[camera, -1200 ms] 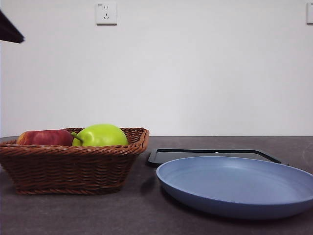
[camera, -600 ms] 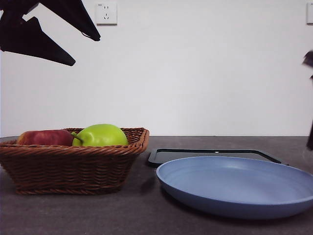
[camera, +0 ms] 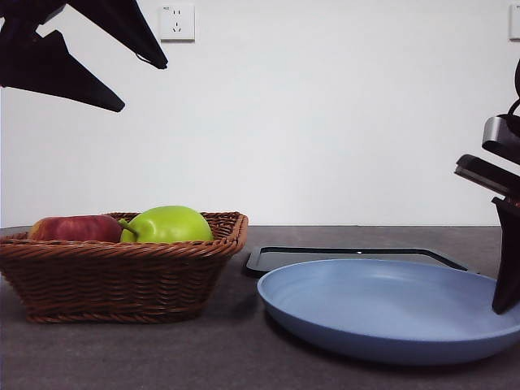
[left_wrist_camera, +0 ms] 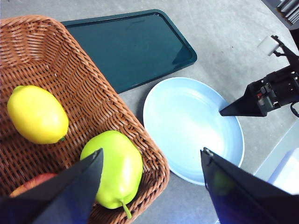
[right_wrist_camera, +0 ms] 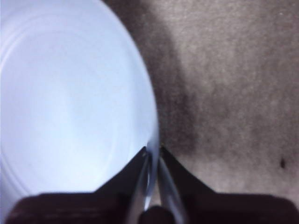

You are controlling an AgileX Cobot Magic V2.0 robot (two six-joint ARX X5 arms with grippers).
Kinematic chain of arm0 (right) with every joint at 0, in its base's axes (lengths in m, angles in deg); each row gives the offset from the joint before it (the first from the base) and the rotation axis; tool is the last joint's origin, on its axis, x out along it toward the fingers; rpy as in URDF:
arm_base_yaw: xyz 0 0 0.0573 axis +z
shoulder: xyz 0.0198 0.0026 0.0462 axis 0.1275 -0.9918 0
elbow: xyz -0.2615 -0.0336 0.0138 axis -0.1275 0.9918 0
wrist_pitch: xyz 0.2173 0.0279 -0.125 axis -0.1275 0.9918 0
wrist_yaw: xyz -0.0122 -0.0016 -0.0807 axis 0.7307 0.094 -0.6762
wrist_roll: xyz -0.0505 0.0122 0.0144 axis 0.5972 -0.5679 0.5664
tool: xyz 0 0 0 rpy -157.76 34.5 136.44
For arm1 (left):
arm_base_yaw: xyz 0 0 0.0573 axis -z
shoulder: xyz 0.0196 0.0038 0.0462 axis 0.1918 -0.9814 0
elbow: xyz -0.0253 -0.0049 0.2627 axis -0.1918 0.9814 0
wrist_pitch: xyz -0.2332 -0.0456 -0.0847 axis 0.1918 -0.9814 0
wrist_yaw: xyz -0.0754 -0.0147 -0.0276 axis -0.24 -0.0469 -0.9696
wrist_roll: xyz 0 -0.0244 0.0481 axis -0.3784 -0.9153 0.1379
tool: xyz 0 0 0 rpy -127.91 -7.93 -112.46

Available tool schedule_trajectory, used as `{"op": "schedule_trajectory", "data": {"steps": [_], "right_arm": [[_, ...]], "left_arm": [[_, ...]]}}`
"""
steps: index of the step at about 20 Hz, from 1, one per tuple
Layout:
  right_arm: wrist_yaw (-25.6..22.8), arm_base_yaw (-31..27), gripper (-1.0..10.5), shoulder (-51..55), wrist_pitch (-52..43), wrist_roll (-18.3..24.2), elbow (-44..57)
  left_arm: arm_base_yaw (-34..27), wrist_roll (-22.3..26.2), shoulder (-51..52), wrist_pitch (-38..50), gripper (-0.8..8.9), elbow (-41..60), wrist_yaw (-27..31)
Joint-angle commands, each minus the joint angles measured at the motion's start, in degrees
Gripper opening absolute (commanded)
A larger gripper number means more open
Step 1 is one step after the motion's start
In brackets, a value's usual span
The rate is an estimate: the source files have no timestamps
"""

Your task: Take the lemon from the basket,put the lemon in the plate,hand out the plate

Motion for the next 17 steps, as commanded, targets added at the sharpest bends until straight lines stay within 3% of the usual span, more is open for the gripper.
{"op": "schedule_trajectory", "data": {"steps": [1, 7, 17], "right_arm": [[0.0, 0.17, 0.0, 1.2, 0.09, -0.28, -0.7], [0.11, 0.17, 0.0, 12.15, 7.67, -0.46, -0.72], [0.04, 0.17, 0.0, 23.52, 11.8, -0.46, -0.72]], "left_arm": [[0.37, -0.37, -0.37, 0.37, 3.63, -0.66, 0.09], [0.37, -6.36, -0.9, 1.84, 3.81, -0.81, 4.85], [0.26, -3.1, -27.26, -9.2, 3.8, -20.26, 14.86]]}}
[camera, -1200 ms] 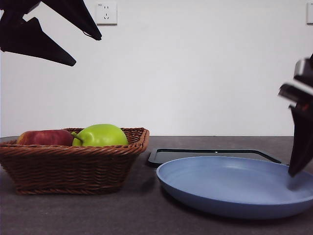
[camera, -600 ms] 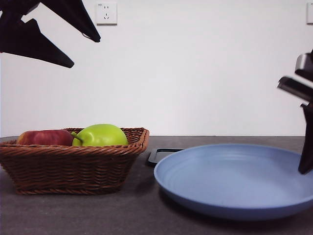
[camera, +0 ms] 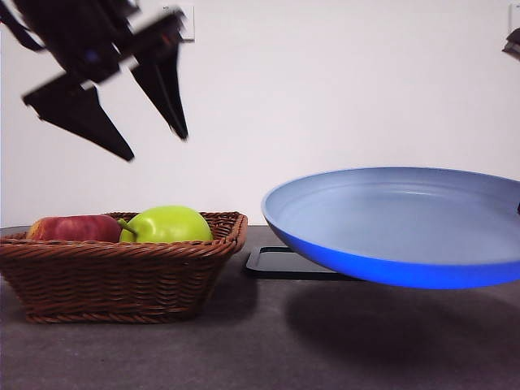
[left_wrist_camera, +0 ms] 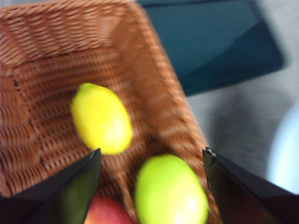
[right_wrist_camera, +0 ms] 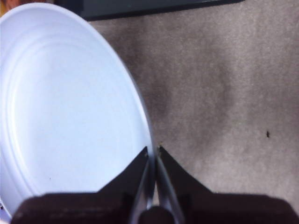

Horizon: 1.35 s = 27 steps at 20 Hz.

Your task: Take the lemon from the basket,put the lemon in the plate,hand out the plate

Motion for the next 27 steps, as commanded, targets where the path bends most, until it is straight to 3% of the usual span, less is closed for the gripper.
{"op": "schedule_trajectory", "data": {"steps": [1, 6, 14, 17, 19, 22, 24, 26, 27], "right_arm": [[0.15, 0.15, 0.0, 0.04, 0.37, 0.02, -0.72], [0.17, 0.15, 0.0, 0.07, 1.18, 0.04, -0.72], [0.02, 0.15, 0.0, 0.07, 1.16, 0.04, -0.72], [0.04, 0.15, 0.0, 0.07, 1.16, 0.02, -0.72], [0.04, 0.15, 0.0, 0.07, 1.16, 0.02, -0.72], [0.13, 0.15, 0.0, 0.04, 1.16, -0.44, -0.72], [0.17, 0.15, 0.0, -0.7, 1.09, -3.08, -0.72], [0.26, 0.17, 0.0, -3.15, 1.01, -3.08, -0.72], [3.61, 0.22, 0.0, -6.12, -1.7, -4.13, -0.72]], "left_arm": [[0.26, 2.03, -6.51, -1.6, 3.8, -4.87, 2.67], [-0.59, 3.41, -17.07, -1.31, 3.8, -9.25, 8.68], [-2.16, 5.68, -23.34, 0.81, 3.72, -9.25, 4.04], [-2.45, 8.52, -23.32, 0.87, 1.8, -9.25, 4.24], [-3.15, 9.6, -23.02, 0.55, 1.78, -9.35, 4.2], [-4.57, 9.66, -17.29, -2.62, 1.78, -9.38, 4.07], [-4.59, 10.99, -9.77, -3.89, 1.78, -9.38, 3.32], [-2.4, 12.0, -0.74, -3.65, 1.78, -9.38, -3.72], [5.77, 12.0, 6.19, -3.08, 1.78, -9.38, -9.44]]}}
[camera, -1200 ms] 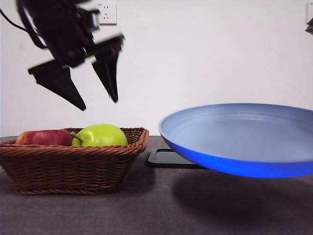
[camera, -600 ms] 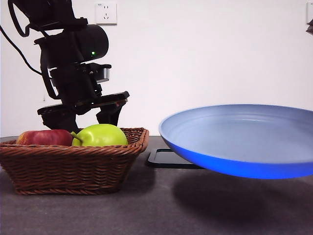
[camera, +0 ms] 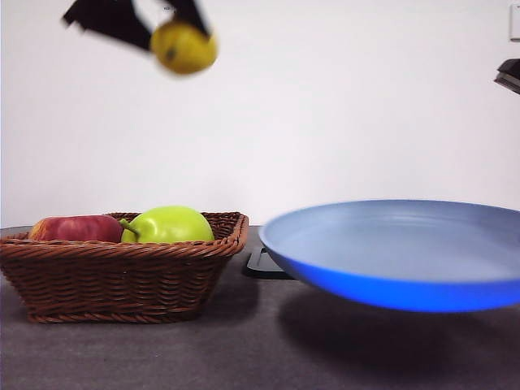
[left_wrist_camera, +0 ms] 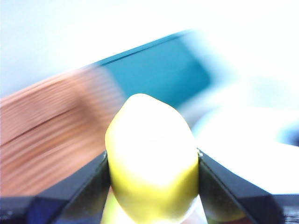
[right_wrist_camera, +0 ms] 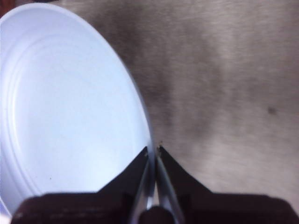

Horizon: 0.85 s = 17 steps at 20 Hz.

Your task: Take the lemon from the basket,put the lemon in the plate,hand out the plate

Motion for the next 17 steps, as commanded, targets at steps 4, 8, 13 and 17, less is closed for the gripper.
{"op": "schedule_trajectory", "data": {"steps": [4, 8, 13, 17], "right_arm": [[3.32, 0.59, 0.0, -0.98, -3.08, -1.46, -0.72], [3.32, 0.59, 0.0, -0.98, -3.08, -1.46, -0.72], [3.37, 0.59, 0.0, -0.98, -3.02, -1.44, -0.72], [3.37, 0.59, 0.0, -0.98, -2.43, -1.44, -0.72]], "left_arm": [[14.36, 0.7, -4.22, -0.24, 1.78, -1.03, 2.45], [22.12, 0.68, -10.49, 1.11, 1.78, -1.03, 9.92], [27.32, 0.7, -18.47, 5.99, 1.8, -1.03, 10.25], [28.63, 0.7, -22.34, 7.23, 2.37, -1.03, 10.51]]}}
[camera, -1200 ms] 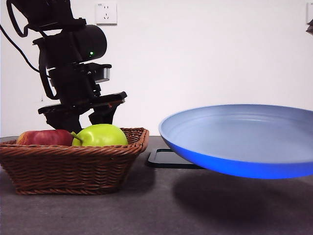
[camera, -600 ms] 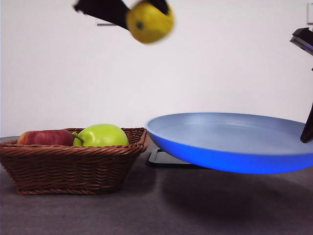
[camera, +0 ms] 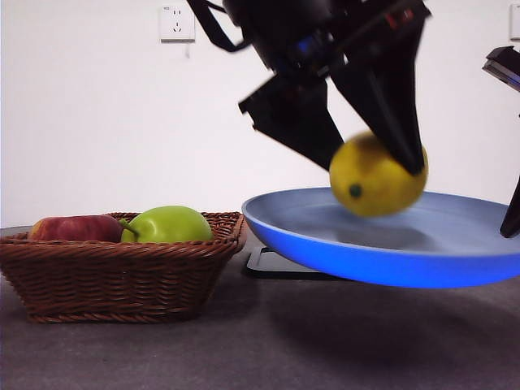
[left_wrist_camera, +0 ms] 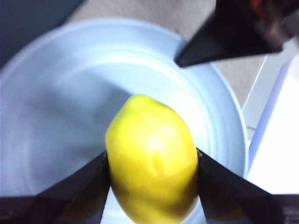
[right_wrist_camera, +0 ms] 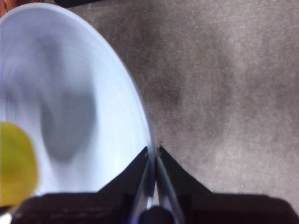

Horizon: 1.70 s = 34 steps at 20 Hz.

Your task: Take the lemon from the basket,put the lemon in the plate,hand out the plate

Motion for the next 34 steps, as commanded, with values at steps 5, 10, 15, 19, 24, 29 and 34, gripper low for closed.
{"op": "schedule_trajectory", "data": {"steps": [5, 10, 15, 19, 24, 29, 34], "right_arm": [[0.31, 0.22, 0.0, -0.42, -0.11, -0.35, -0.72], [0.28, 0.2, 0.0, -0.44, 0.85, -1.18, -0.72], [0.28, 0.13, 0.0, -0.68, 1.88, -1.9, -1.86], [0.24, -0.96, 0.0, -5.88, 4.87, -0.52, -7.87], [0.13, -2.6, 0.0, -17.75, 4.61, 2.19, -18.18], [-0.07, -5.84, 0.0, -32.44, 2.8, 4.2, -32.02], [-0.15, -8.24, 0.0, -46.34, 2.69, 4.15, -44.19]], "left_arm": [[1.14, 0.68, -3.15, 2.03, 3.41, -0.7, 2.97], [1.27, -0.46, -2.45, 1.75, 3.41, -0.7, 2.78], [0.79, -0.2, 4.11, -1.86, 3.41, -0.7, 3.02], [-0.24, 0.5, 13.16, -5.86, 3.41, -0.7, 3.06], [-1.42, 0.87, 25.18, -12.35, 3.38, -0.7, 4.5], [-1.4, 1.22, 33.44, -17.7, 3.38, -0.7, 9.9], [-1.4, 1.03, 35.45, -19.26, 3.37, -0.7, 10.51]]}}
